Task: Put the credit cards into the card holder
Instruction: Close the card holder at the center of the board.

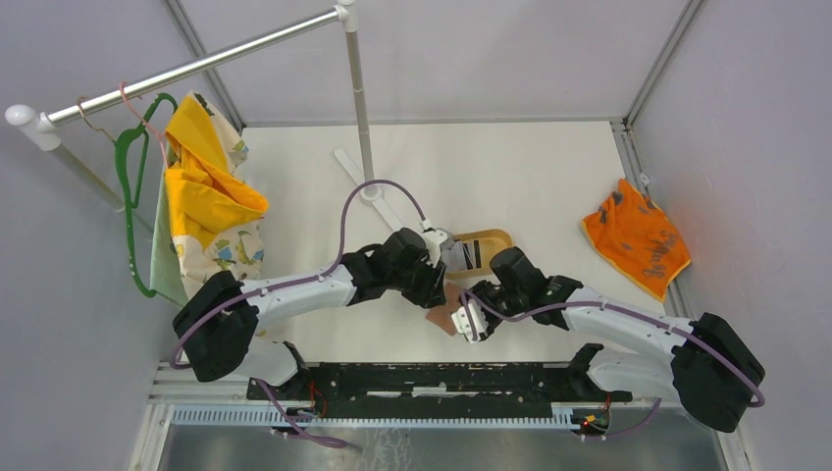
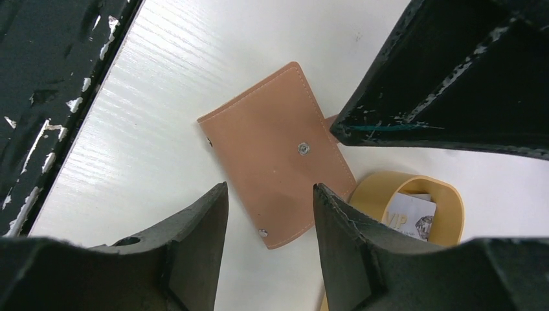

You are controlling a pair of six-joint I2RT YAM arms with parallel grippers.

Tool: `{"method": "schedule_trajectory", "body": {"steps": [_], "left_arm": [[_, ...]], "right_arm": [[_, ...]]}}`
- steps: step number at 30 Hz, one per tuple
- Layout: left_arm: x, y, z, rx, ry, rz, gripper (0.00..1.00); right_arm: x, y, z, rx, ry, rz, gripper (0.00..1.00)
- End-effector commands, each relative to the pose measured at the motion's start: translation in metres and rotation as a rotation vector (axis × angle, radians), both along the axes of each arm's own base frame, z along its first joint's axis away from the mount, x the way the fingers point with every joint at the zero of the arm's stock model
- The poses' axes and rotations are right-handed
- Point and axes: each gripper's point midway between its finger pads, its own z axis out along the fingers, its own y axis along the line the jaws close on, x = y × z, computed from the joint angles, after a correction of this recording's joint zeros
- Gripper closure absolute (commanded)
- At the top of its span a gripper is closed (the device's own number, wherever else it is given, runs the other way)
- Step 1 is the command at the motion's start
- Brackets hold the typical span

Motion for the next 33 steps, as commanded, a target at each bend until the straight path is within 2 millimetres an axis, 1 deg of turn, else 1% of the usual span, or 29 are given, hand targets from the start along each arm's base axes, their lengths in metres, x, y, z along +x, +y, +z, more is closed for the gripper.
{"method": "schedule_trajectory", "body": {"steps": [1,5,6,8,10,14,15,17,18,22,24,26,28,30,33], "left_arm": [[0.01,-0.003,0.02,-0.079,-0.055,0.045,0.58],[0.024,0.015,0.032,-0.082,-0.152,0.134,0.58],[0.027,0.02,0.036,-0.084,-0.178,0.16,0.59],[0.03,0.028,0.039,-0.081,-0.205,0.193,0.62],[0.033,0.034,0.033,-0.059,-0.214,0.22,0.63],[0.03,0.031,0.019,-0.064,-0.168,0.229,0.63],[0.027,0.028,0.016,-0.084,-0.15,0.223,0.62],[0.023,0.024,0.01,-0.12,-0.114,0.229,0.56],[0.022,0.025,0.007,-0.123,-0.104,0.246,0.53],[0.021,0.041,-0.008,-0.098,-0.048,0.343,0.5],[0.019,0.048,-0.017,-0.092,-0.015,0.378,0.45],[0.019,0.046,-0.022,-0.109,0.002,0.384,0.43],[0.023,0.036,-0.021,-0.133,0.006,0.363,0.43],[0.033,0.029,-0.022,-0.124,-0.003,0.355,0.43],[0.044,0.015,-0.021,-0.126,-0.008,0.308,0.44]], "right_arm": [[0.008,0.012,0.025,0.077,-0.01,0.001,0.43],[0.012,0.012,0.028,0.099,0.027,-0.032,0.43],[0.012,0.011,0.026,0.092,0.028,-0.03,0.43],[0.012,0.009,0.018,0.068,0.026,-0.025,0.44],[0.014,0.007,0.009,0.036,0.037,-0.034,0.47],[0.023,0.002,-0.005,-0.033,0.051,-0.085,0.5],[0.025,0.0,-0.007,-0.044,0.049,-0.098,0.5],[0.03,-0.003,-0.011,-0.058,0.052,-0.126,0.5],[0.031,-0.005,-0.012,-0.065,0.058,-0.14,0.51],[0.032,-0.012,-0.019,-0.091,0.072,-0.155,0.51],[0.026,-0.015,-0.024,-0.11,0.085,-0.133,0.51],[0.02,-0.016,-0.028,-0.121,0.11,-0.111,0.52],[0.014,-0.017,-0.03,-0.128,0.131,-0.085,0.53],[0.01,-0.017,-0.03,-0.125,0.141,-0.069,0.53],[0.01,-0.017,-0.027,-0.115,0.128,-0.067,0.53]]}}
